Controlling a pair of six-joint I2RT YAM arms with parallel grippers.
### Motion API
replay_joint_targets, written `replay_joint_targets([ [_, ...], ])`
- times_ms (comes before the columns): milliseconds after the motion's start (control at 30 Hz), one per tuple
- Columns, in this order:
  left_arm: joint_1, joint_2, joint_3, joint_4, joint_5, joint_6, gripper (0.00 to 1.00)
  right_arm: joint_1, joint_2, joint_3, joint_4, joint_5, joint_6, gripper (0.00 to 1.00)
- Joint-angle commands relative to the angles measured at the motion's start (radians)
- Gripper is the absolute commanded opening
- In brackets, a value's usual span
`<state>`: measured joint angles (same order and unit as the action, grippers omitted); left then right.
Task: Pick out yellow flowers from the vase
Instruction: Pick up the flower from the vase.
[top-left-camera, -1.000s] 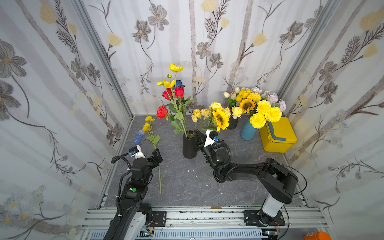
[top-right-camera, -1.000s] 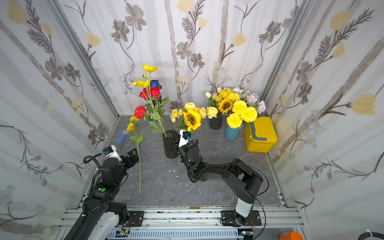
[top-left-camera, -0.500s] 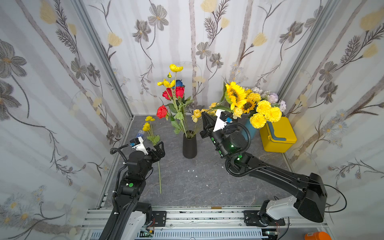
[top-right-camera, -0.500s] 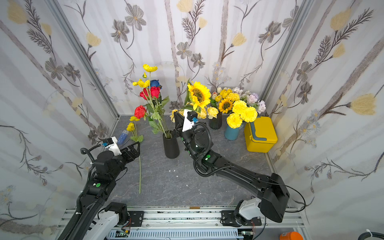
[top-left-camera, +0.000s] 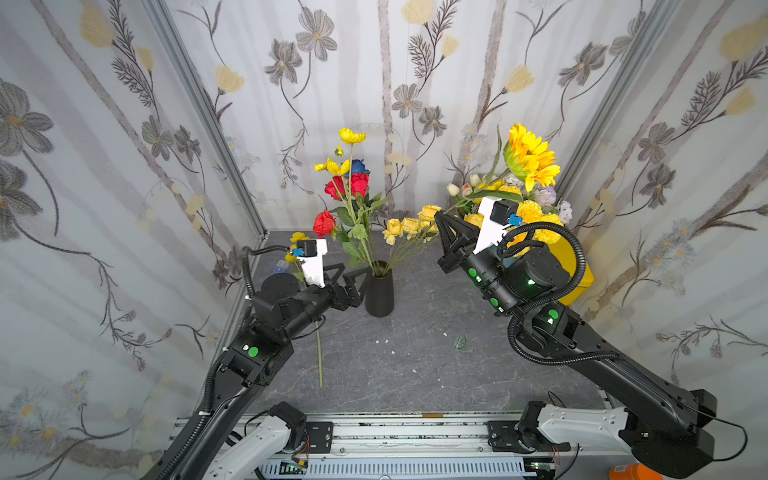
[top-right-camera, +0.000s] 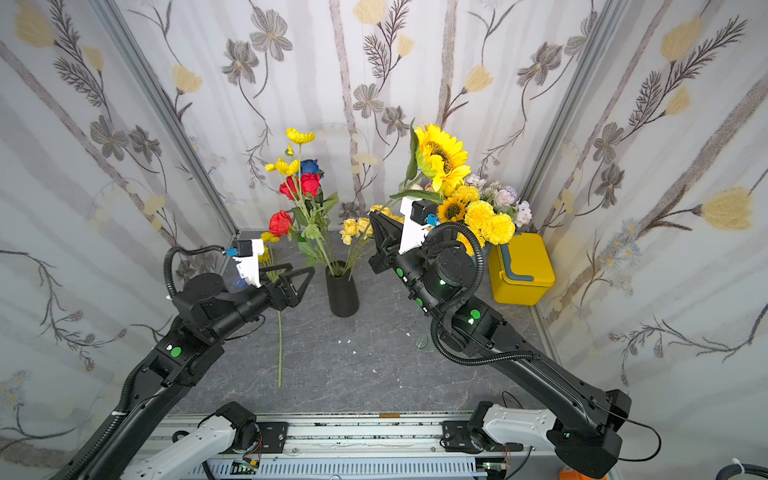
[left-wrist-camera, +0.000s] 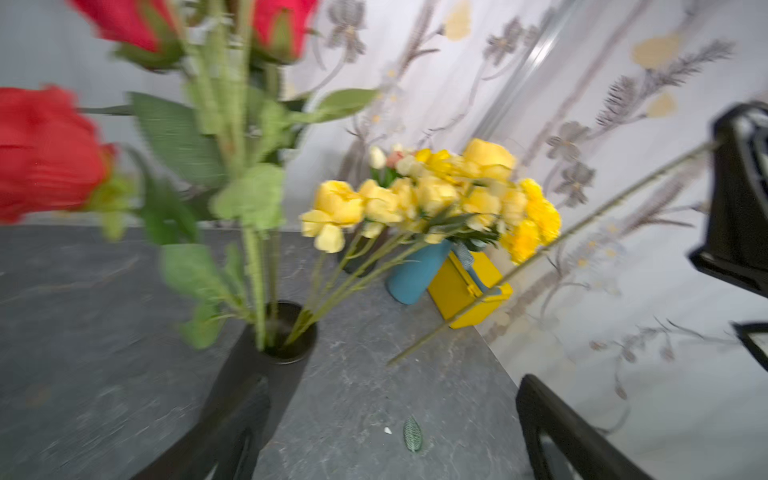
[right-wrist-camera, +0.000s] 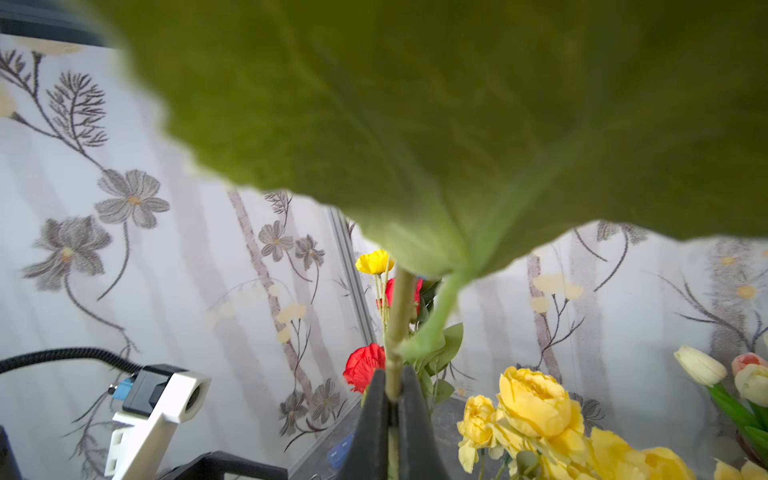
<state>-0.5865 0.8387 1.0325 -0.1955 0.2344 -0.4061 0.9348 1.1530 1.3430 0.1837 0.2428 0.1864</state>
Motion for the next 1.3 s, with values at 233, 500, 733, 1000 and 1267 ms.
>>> replay_joint_targets([
  [233, -0.250, 0.091, -0.012, 0.166, -0.044, 0.279, 0.87, 0.002, -0.047, -0.048, -0.113, -0.253, 0.080, 0.00],
  [500, -0.251, 0.119, -0.053, 0.228, -0.031, 0.307, 0.82, 0.004, -0.082, -0.086, -0.123, -0.360, 0.085, 0.00],
  [733, -0.252, 0.144, -0.066, 0.255, 0.076, 0.309, 0.55, 0.004, -0.098, -0.119, -0.107, -0.361, 0.094, 0.00],
  [1000, -0.251, 0.142, -0.084, 0.251, 0.099, 0.306, 0.22, 0.004, -0.092, -0.119, -0.102, -0.339, 0.096, 0.00],
  [1267, -0.252, 0.151, -0.068, 0.212, 0.041, 0.305, 0.02, 0.004, -0.096, -0.135, -0.095, -0.308, 0.097, 0.01],
])
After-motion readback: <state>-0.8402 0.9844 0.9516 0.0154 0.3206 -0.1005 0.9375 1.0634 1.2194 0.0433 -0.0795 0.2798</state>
